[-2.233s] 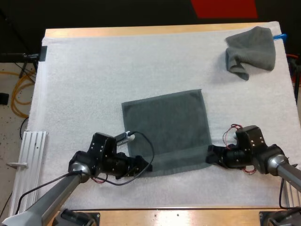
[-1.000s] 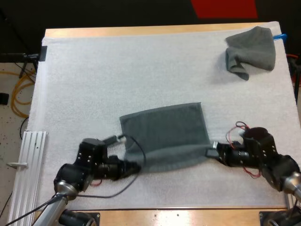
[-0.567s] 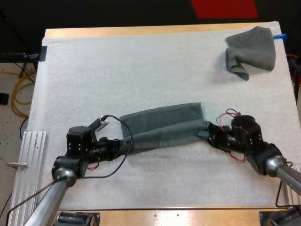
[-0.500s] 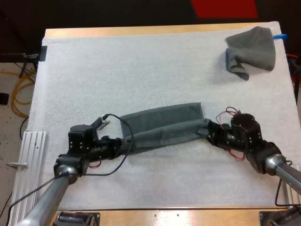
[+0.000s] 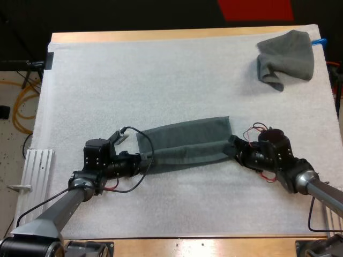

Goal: Pick towel from pile fold and stack

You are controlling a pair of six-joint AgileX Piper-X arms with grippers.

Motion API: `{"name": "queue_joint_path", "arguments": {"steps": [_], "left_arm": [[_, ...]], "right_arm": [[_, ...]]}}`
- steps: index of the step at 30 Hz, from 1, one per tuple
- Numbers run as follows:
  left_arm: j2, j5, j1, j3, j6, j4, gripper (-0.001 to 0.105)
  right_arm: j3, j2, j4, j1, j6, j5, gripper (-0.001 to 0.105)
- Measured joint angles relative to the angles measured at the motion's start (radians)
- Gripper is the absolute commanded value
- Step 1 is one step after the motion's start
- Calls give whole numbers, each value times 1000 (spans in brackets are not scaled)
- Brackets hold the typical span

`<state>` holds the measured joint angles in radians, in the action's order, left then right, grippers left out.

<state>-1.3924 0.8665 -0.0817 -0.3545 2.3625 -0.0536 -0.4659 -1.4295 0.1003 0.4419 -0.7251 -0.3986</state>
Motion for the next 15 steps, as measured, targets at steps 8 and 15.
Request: {"name": "queue_joint_path", "arguments": {"steps": [8,15], "left_arm": [[0,0,0,0,-78,-35,38],[-2,-51,0,-12,-95,-99,39]], "right_arm": [[0,-38,158,0,0,-15,72],[0,-73,294,0,0,-5,71]]}}
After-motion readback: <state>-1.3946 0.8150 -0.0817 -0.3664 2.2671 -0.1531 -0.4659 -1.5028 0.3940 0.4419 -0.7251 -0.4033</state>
